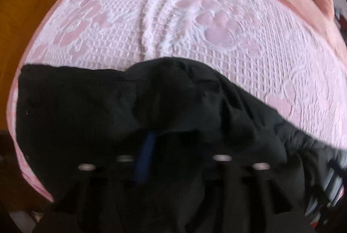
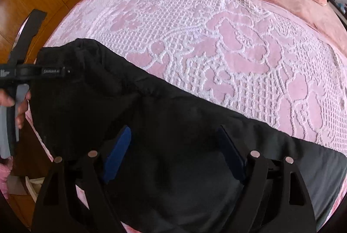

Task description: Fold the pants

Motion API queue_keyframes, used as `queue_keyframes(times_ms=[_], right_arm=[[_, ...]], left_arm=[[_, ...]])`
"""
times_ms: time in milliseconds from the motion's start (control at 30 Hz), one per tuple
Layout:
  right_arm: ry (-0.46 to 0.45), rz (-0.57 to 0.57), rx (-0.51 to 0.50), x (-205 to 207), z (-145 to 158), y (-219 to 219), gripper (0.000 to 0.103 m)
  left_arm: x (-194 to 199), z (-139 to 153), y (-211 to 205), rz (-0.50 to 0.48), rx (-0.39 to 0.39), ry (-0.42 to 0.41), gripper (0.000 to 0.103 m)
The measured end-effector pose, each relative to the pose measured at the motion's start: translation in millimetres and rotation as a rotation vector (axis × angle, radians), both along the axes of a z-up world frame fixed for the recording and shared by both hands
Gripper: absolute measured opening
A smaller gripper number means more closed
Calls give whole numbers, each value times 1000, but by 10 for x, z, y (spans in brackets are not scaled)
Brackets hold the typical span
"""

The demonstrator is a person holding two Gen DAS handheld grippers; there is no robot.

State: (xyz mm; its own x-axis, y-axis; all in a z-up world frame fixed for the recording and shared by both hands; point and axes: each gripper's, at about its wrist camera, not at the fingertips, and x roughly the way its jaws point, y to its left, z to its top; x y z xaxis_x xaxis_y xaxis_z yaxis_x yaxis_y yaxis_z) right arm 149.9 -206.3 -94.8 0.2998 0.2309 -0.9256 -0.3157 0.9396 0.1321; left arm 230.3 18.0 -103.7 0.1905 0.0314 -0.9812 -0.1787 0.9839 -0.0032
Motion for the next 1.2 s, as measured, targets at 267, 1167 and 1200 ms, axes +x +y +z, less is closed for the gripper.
queue_keyframes(times_ms=[267, 1167, 1200], right_arm=[[-13, -56, 53, -74, -10, -179, 84], [24, -174, 32, -240, -363, -493, 82], [22, -176, 36, -237, -380, -498, 83]], left_arm=[[-194, 349, 248, 74, -146, -273, 1], [-398, -141, -663, -170, -200, -194, 52], [-379, -141, -652, -166, -203, -192, 51]])
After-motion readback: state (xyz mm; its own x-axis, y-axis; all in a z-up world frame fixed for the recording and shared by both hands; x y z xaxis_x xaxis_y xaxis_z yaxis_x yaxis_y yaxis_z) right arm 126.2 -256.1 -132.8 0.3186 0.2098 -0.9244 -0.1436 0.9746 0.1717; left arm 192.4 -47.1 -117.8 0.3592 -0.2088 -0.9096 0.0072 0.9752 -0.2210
